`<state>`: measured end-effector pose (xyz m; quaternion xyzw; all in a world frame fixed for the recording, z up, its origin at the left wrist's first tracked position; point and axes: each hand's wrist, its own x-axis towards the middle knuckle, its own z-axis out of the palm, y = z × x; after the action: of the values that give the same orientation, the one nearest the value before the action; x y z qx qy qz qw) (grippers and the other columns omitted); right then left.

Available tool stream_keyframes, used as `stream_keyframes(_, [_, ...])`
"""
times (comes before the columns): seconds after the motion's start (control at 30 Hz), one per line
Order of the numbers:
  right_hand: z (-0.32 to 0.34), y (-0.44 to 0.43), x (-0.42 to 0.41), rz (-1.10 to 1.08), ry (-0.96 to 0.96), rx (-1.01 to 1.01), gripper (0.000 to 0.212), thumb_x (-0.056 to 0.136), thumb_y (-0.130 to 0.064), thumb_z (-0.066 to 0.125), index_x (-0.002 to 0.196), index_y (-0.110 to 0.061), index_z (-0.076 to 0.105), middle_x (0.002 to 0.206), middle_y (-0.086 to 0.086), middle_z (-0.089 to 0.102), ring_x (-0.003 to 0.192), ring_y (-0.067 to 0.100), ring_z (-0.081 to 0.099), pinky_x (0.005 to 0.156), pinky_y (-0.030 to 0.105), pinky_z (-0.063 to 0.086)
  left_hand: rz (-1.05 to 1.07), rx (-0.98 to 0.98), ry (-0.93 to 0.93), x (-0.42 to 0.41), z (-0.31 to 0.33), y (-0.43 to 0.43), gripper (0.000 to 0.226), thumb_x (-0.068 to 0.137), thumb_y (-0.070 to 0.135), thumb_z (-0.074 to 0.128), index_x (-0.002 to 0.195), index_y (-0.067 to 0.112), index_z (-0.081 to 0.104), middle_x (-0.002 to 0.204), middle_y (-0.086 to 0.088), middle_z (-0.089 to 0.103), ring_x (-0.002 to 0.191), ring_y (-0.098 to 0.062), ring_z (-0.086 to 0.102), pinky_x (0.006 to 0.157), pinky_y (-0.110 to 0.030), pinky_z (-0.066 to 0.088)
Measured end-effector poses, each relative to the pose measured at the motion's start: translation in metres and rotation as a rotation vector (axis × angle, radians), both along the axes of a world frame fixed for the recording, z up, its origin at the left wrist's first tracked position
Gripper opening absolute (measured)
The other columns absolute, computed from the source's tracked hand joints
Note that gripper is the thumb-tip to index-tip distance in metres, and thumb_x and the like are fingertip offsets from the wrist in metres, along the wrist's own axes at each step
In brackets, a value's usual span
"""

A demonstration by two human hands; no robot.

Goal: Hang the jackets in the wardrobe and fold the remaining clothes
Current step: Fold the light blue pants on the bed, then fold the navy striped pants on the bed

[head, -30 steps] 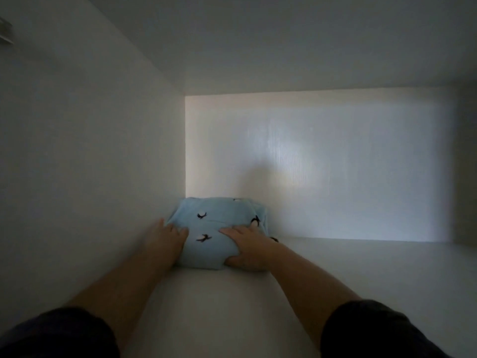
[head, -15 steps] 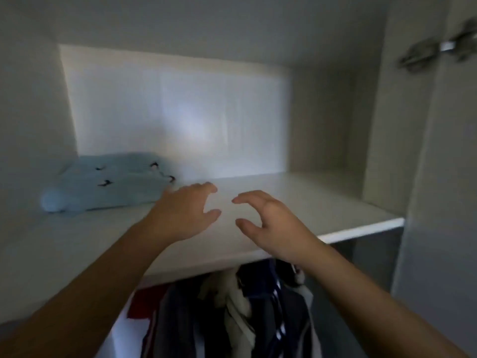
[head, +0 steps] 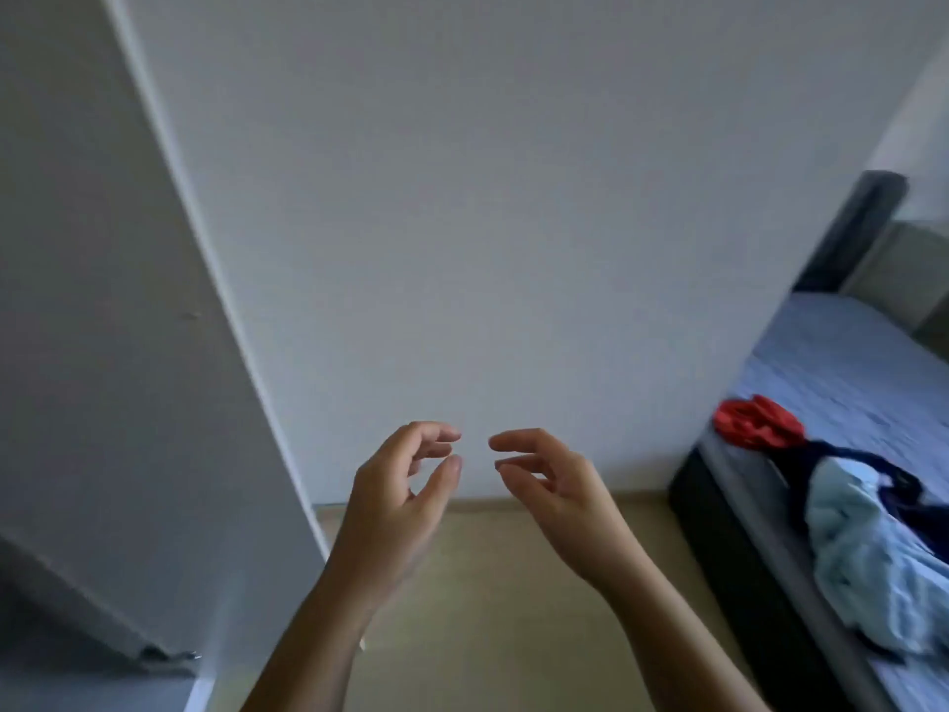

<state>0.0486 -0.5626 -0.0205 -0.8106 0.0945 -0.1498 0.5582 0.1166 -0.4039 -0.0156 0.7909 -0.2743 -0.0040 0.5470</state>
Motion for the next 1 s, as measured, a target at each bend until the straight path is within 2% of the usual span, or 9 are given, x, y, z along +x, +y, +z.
stream_keyframes(0.1, [-0.009, -0.069, -0.05, -0.235, -0.003, 0.021, 0.023, 0.092, -0.011, 0.058, 0.102, -0.029, 0.067, 0.1, -0.01, 0.071, 0.09, 0.008, 0.066, 0.072, 0.021, 0.051, -0.216, -0.047, 0.067, -0.021, -0.007, -0.087, 0.015, 0.092, 0.015, 0.058, 0.101, 0.026, 0.064, 0.099, 0.015, 0.067, 0.099, -0.001, 0.062, 0.084, -0.015, 0.047])
stream_keyframes(0.2, [-0.018, -0.128, -0.095, -0.458, -0.045, 0.075, 0.027, 0.091, -0.002, 0.056, 0.099, -0.026, 0.068, 0.096, -0.002, 0.071, 0.087, 0.023, 0.066, 0.073, 0.036, 0.051, -0.393, -0.057, 0.155, -0.043, -0.019, -0.167, 0.013, 0.093, 0.014, 0.059, 0.099, 0.023, 0.065, 0.095, 0.006, 0.069, 0.092, -0.003, 0.065, 0.078, -0.011, 0.047])
stream_keyframes(0.3, [-0.027, -0.177, -0.122, -0.592, -0.072, 0.107, 0.028, 0.09, 0.003, 0.055, 0.097, -0.02, 0.068, 0.096, 0.0, 0.072, 0.089, 0.03, 0.065, 0.078, 0.045, 0.051, -0.542, -0.049, 0.216, -0.058, -0.031, -0.233, 0.016, 0.087, 0.026, 0.056, 0.099, 0.023, 0.066, 0.094, 0.006, 0.07, 0.091, -0.003, 0.065, 0.077, -0.011, 0.047])
stream_keyframes(0.37, [-0.03, -0.21, -0.129, -0.652, -0.072, 0.143, 0.029, 0.089, 0.005, 0.054, 0.095, -0.02, 0.068, 0.095, 0.002, 0.072, 0.09, 0.036, 0.064, 0.08, 0.052, 0.05, -0.605, -0.036, 0.25, -0.061, -0.04, -0.274, 0.013, 0.089, 0.024, 0.057, 0.099, 0.024, 0.066, 0.094, 0.008, 0.07, 0.092, -0.004, 0.065, 0.077, -0.011, 0.046])
stream_keyframes(0.5, [-0.037, -0.289, -0.13, -0.762, -0.099, 0.157, 0.021, 0.087, -0.008, 0.055, 0.095, -0.023, 0.068, 0.097, -0.002, 0.072, 0.093, 0.025, 0.067, 0.081, 0.043, 0.053, -0.689, -0.017, 0.286, -0.055, -0.052, -0.365, 0.015, 0.087, 0.03, 0.055, 0.097, 0.029, 0.066, 0.093, 0.009, 0.07, 0.091, -0.006, 0.066, 0.077, -0.013, 0.048])
stream_keyframes(0.67, [-0.044, -0.402, -0.133, -0.876, -0.094, 0.168, 0.03, 0.091, 0.003, 0.051, 0.096, -0.021, 0.068, 0.096, -0.001, 0.072, 0.092, 0.016, 0.069, 0.079, 0.029, 0.052, -0.787, -0.015, 0.319, -0.046, -0.052, -0.499, 0.02, 0.083, 0.032, 0.052, 0.095, 0.026, 0.067, 0.09, 0.006, 0.07, 0.089, -0.009, 0.066, 0.078, -0.017, 0.051])
stream_keyframes(0.77, [-0.044, -0.467, -0.148, -0.948, -0.084, 0.165, 0.029, 0.092, 0.002, 0.051, 0.096, -0.021, 0.068, 0.098, -0.001, 0.072, 0.092, 0.016, 0.068, 0.082, 0.033, 0.054, -0.87, -0.006, 0.31, -0.054, -0.053, -0.584, 0.017, 0.083, 0.03, 0.052, 0.092, 0.028, 0.066, 0.089, 0.008, 0.07, 0.088, -0.011, 0.066, 0.079, -0.019, 0.051])
stream_keyframes(0.87, [-0.053, -0.516, -0.179, -1.072, -0.083, 0.2, 0.031, 0.093, 0.003, 0.05, 0.092, -0.023, 0.068, 0.096, 0.004, 0.071, 0.091, 0.021, 0.068, 0.081, 0.042, 0.052, -0.974, 0.038, 0.306, -0.076, -0.062, -0.656, 0.016, 0.084, 0.029, 0.052, 0.09, 0.03, 0.066, 0.088, 0.012, 0.069, 0.086, -0.011, 0.066, 0.073, -0.013, 0.048])
stream_keyframes(1.0, [-0.081, -0.564, -0.231, -1.211, -0.079, 0.284, 0.024, 0.094, 0.0, 0.052, 0.095, -0.018, 0.068, 0.097, 0.002, 0.071, 0.09, 0.02, 0.069, 0.081, 0.043, 0.053, -1.09, 0.109, 0.323, -0.116, -0.084, -0.728, 0.015, 0.084, 0.029, 0.053, 0.089, 0.036, 0.066, 0.09, 0.014, 0.07, 0.087, -0.009, 0.066, 0.071, -0.009, 0.045])
